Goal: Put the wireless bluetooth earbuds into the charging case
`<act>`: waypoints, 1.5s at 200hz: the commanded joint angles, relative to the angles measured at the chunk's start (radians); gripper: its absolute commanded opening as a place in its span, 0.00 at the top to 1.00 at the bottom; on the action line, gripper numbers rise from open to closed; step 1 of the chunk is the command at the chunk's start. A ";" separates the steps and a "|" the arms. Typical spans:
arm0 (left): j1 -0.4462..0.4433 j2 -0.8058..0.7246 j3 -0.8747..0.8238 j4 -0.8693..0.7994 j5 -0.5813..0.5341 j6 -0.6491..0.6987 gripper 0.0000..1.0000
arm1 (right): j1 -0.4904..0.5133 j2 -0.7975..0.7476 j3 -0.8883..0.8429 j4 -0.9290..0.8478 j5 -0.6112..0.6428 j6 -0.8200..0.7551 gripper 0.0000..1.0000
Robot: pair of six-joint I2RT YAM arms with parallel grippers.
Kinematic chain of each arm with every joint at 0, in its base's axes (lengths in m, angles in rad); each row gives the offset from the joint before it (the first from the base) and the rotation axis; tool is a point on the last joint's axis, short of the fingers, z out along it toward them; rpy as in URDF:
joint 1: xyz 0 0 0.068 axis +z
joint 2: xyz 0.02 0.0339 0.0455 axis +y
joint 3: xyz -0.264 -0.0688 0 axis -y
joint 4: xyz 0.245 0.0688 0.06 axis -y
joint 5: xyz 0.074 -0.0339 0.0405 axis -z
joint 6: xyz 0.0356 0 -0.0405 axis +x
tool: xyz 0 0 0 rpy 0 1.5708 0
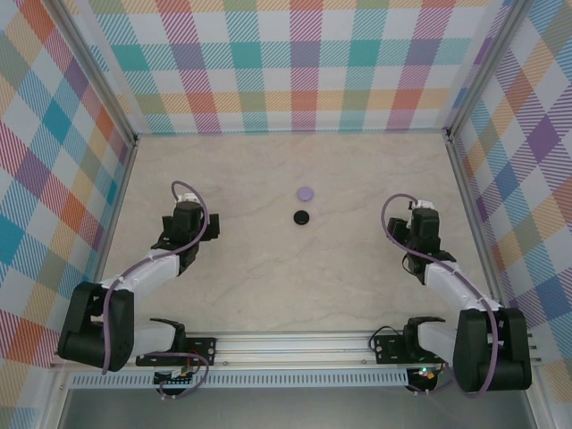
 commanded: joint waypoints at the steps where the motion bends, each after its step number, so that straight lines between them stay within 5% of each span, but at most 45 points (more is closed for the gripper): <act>1: 0.038 0.029 -0.057 0.238 0.100 0.014 0.00 | -0.015 -0.002 -0.036 0.213 -0.055 -0.031 0.35; 174: 0.127 0.255 -0.146 0.683 0.313 0.035 0.00 | -0.064 0.336 0.029 0.541 -0.193 -0.079 0.35; 243: 0.127 0.295 -0.094 0.617 0.280 0.024 0.00 | -0.064 0.416 -0.020 0.703 -0.263 -0.110 0.32; 265: 0.127 0.295 -0.095 0.616 0.279 0.024 0.00 | -0.061 0.409 0.005 0.647 -0.265 -0.116 0.21; 272: 0.128 0.296 -0.095 0.618 0.278 0.023 0.00 | -0.061 0.409 0.005 0.647 -0.265 -0.116 0.01; 300: 0.128 0.296 -0.095 0.617 0.278 0.025 0.00 | -0.057 0.410 0.008 0.644 -0.258 -0.119 0.00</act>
